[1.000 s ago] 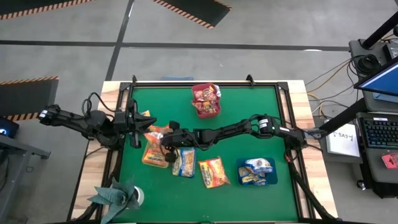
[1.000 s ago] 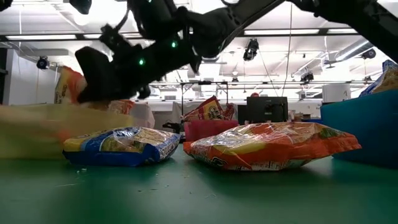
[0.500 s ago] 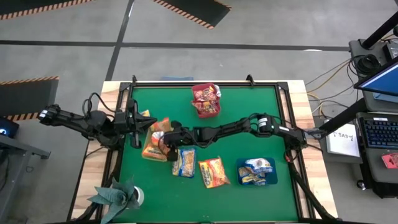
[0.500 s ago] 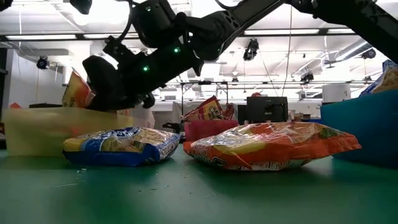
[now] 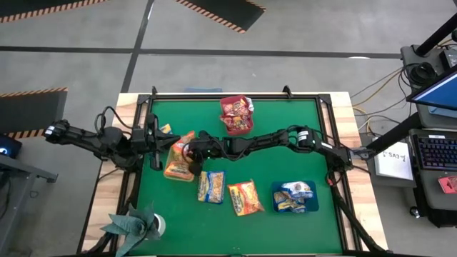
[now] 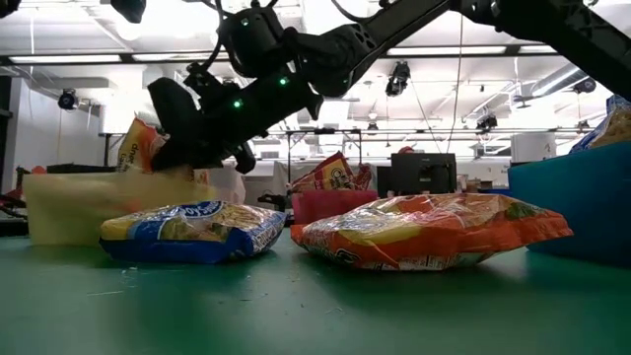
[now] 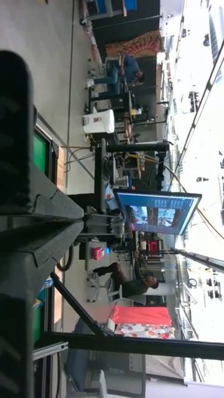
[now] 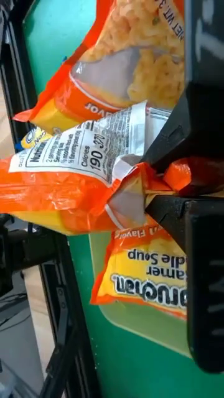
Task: Sort Maruchan noodles
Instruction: Put the orange noodle pack into the yellow bin
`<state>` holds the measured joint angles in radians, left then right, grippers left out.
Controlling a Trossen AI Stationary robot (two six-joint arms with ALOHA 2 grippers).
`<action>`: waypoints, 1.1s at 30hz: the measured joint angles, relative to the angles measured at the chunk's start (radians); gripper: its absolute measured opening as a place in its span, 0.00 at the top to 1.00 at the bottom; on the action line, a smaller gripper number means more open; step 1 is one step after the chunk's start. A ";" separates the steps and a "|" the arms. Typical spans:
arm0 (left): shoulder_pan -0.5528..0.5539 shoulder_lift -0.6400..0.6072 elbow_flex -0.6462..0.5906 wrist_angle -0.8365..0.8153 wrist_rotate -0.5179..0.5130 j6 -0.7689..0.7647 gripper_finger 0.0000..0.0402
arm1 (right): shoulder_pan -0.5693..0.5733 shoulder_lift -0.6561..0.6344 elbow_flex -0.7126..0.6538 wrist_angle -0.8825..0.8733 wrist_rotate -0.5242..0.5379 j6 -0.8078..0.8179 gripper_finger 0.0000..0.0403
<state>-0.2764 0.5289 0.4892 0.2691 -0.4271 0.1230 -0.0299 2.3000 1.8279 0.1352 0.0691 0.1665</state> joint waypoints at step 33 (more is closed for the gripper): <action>0.000 0.001 0.000 0.000 0.000 -0.001 1.00 | -0.023 -0.008 0.129 -0.233 -0.069 0.034 0.52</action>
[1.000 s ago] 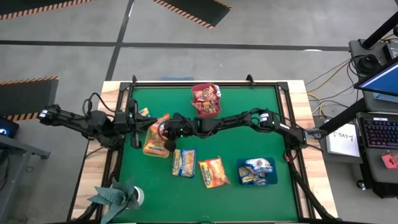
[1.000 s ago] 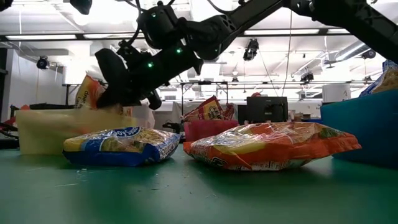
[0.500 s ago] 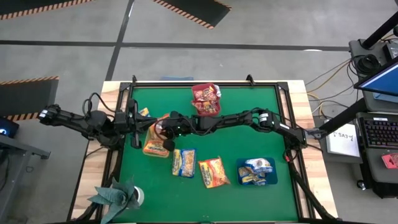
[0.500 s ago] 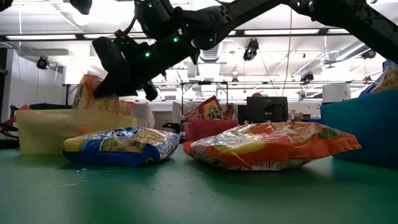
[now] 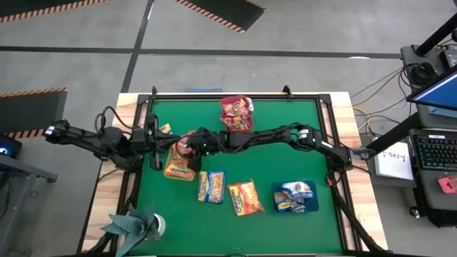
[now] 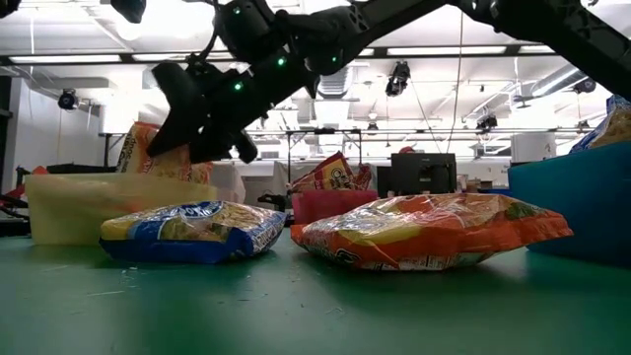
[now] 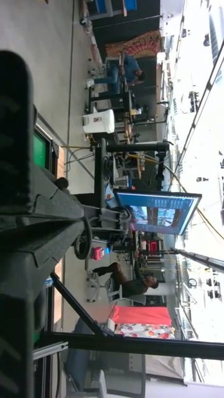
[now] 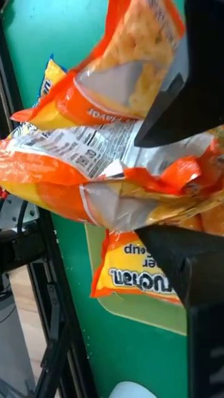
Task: Sort Maruchan noodles
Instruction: Put the orange noodle pack into the yellow bin, then put the blue noodle pack into the blue bin
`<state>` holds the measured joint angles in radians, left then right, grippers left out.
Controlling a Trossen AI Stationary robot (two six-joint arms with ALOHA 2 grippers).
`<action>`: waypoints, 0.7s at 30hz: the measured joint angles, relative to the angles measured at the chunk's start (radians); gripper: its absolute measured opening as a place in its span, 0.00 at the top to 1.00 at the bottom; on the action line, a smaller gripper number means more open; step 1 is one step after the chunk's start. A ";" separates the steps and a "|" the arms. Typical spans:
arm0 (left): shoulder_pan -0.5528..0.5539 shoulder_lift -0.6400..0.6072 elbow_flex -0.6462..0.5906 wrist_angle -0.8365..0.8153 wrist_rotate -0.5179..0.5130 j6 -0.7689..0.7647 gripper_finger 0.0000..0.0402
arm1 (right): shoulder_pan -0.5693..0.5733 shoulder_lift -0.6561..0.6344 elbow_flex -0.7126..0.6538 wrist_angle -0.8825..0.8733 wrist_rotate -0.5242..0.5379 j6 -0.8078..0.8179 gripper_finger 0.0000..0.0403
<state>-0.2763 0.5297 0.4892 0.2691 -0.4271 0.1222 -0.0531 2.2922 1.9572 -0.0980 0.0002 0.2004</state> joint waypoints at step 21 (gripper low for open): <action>0.000 0.069 0.001 0.001 0.000 -0.042 1.00 | 0.050 -0.334 -0.183 -0.312 0.003 -0.070 0.41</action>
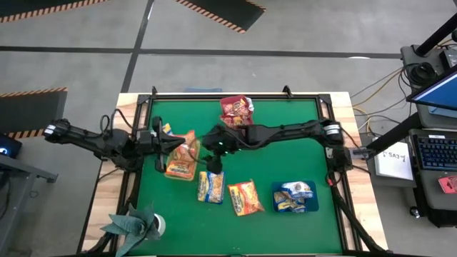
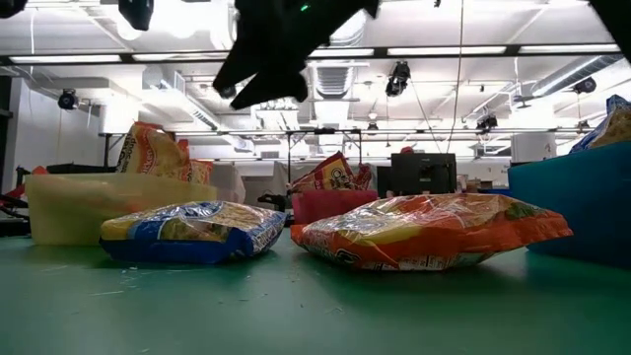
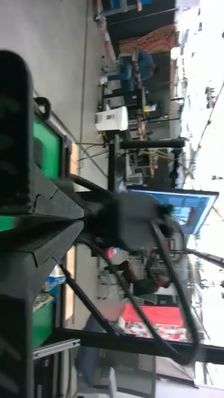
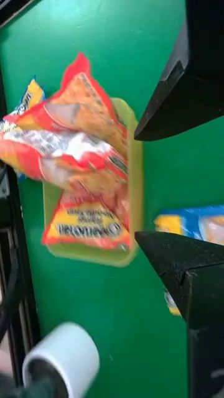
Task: Sort Maruchan noodles
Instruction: Put the blue noodle pack into the blue bin
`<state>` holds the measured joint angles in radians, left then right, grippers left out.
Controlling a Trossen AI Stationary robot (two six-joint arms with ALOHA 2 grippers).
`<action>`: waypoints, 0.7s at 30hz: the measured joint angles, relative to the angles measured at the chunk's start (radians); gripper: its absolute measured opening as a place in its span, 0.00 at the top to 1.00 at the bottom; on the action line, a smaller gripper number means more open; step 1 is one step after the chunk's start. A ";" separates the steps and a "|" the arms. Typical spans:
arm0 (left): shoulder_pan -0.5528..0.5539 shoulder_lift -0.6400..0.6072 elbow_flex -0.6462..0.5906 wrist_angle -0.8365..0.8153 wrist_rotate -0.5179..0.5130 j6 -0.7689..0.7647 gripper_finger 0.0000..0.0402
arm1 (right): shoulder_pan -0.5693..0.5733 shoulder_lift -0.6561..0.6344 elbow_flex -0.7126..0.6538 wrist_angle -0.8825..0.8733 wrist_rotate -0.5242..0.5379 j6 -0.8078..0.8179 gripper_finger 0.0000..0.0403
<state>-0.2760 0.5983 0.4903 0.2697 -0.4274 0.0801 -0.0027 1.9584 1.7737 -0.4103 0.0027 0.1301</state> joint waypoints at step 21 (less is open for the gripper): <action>-0.006 0.508 0.331 -0.558 0.094 -0.252 1.00 | 0.110 -0.353 -0.589 0.149 0.041 0.234 0.41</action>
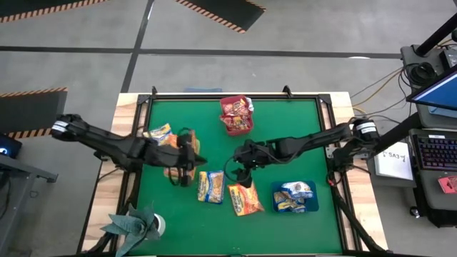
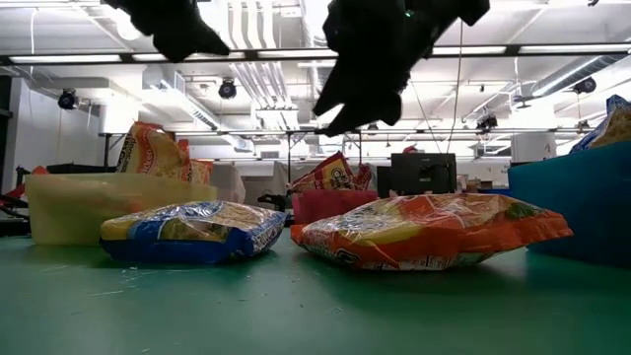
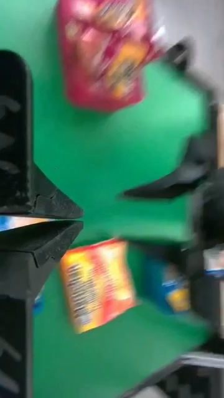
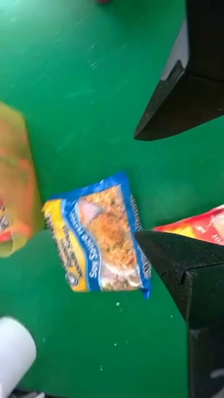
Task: Sort Maruchan noodles
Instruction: Put the blue noodle pack into the blue bin
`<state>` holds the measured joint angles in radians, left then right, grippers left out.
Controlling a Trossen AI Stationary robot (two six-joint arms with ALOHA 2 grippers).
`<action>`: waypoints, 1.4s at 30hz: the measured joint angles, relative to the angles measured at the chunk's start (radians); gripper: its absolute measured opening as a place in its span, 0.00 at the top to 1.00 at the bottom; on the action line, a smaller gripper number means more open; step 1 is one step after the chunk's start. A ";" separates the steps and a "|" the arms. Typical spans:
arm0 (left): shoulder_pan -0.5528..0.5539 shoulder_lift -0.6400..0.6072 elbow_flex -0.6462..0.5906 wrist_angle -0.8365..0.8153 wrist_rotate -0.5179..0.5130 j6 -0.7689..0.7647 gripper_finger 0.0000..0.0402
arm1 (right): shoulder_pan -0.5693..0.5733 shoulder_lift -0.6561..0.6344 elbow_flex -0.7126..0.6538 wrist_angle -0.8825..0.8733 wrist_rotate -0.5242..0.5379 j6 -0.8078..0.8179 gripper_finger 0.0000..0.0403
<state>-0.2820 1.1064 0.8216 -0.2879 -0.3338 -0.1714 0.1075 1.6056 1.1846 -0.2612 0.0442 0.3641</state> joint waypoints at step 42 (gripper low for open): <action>-0.212 0.563 0.101 -0.198 0.160 -0.239 1.00 | -0.023 0.132 -0.177 0.423 -0.052 0.309 0.41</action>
<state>-0.4942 1.6692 0.9230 -0.4860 -0.1734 -0.4103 0.0840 1.7378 1.0077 0.1613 -0.0074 0.6735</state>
